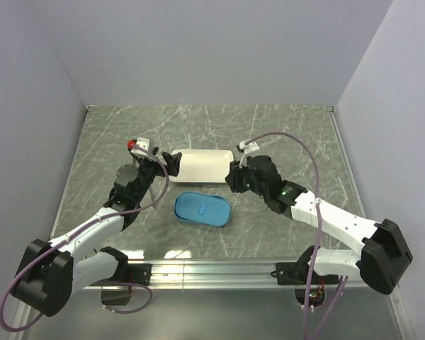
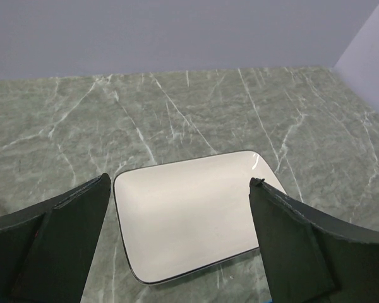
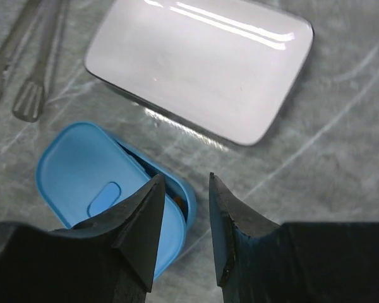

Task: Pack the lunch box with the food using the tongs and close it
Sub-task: Put the lid back on the lunch box

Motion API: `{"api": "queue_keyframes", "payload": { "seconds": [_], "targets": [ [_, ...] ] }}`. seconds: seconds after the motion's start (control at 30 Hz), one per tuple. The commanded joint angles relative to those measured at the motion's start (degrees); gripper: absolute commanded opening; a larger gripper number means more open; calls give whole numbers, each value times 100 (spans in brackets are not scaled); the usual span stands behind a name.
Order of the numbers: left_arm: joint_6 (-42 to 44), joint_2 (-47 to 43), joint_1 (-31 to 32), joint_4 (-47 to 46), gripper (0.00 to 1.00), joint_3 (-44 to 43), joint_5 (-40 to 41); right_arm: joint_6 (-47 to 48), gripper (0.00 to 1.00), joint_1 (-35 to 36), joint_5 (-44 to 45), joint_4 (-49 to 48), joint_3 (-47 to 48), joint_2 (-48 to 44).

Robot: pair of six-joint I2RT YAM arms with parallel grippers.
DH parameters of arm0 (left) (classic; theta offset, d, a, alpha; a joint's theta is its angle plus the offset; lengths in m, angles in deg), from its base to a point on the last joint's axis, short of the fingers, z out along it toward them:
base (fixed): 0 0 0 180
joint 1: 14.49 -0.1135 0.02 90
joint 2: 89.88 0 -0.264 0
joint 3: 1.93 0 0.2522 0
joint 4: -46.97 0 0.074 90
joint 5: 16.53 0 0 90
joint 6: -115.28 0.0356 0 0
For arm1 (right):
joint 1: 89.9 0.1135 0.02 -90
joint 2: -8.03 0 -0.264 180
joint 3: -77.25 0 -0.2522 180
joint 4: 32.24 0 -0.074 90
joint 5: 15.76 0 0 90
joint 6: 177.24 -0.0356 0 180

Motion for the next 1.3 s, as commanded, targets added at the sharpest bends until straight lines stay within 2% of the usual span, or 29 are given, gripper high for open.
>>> {"api": "queue_keyframes", "payload": {
  "seconds": [0.0,0.2,0.53,1.27],
  "targets": [
    [-146,-24,23,178,97,-56,0,-1128,41,131,791,166,-232,98],
    [-147,-24,23,214,98,-57,97,-1595,36,447,1082,413,-487,134],
    [-129,-50,23,188,98,-13,159,-2052,28,782,1126,870,-303,713],
    [-120,-94,23,100,98,67,282,-2535,27,1203,1170,1371,-259,582]
  ]
}}
